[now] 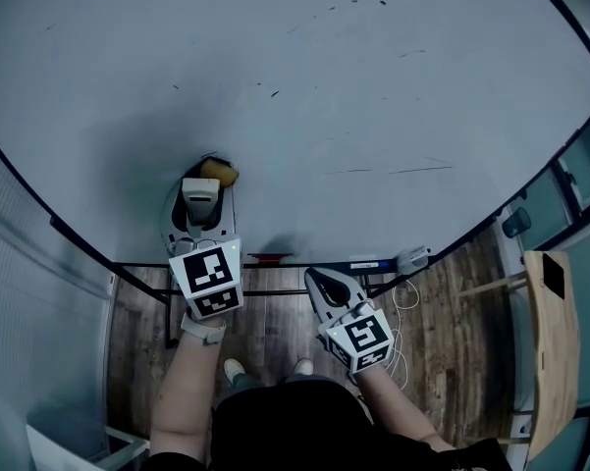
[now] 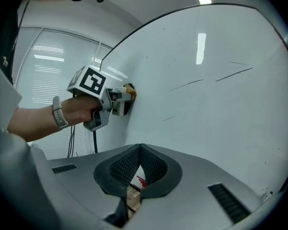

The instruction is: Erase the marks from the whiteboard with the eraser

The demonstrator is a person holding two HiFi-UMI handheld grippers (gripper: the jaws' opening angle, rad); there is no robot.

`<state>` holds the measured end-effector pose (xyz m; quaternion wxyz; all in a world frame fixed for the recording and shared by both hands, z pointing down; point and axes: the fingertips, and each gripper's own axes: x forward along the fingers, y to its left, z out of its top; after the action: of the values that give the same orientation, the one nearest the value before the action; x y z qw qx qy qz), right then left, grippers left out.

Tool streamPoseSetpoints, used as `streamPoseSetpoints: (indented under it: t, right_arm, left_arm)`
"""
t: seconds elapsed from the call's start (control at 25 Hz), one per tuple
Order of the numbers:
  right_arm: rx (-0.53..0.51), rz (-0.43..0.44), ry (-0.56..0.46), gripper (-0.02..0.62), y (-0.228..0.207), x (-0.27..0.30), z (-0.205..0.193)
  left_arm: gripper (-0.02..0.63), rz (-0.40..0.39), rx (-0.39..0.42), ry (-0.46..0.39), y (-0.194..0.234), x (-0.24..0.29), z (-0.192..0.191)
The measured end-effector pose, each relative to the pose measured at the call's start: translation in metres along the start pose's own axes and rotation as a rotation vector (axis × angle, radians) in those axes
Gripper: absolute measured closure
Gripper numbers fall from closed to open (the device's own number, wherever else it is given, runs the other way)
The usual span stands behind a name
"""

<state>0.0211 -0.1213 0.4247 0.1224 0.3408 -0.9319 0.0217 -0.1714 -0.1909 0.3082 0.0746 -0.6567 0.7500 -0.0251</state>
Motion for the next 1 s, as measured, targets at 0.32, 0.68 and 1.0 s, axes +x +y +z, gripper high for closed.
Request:
streamPoseSetpoints:
  t: [0.32,0.68,1.0]
  right_arm:
    - [0.005,0.051,-0.007,0.568,0.015,0.017,-0.003]
    - [0.003,0.115,-0.011,0.568,0.037,0.035,-0.005]
    - [-0.051,0.173,-0.017,0.568,0.059,0.045,-0.005]
  left_arm:
    - [0.336,-0.154,0.040,0.090,-0.013,-0.039,-0.065]
    - [0.336,-0.258,0.007,0.179,-0.019,-0.090,-0.120]
    - [0.336,-0.310,-0.006,0.202,-0.024,-0.113,-0.140]
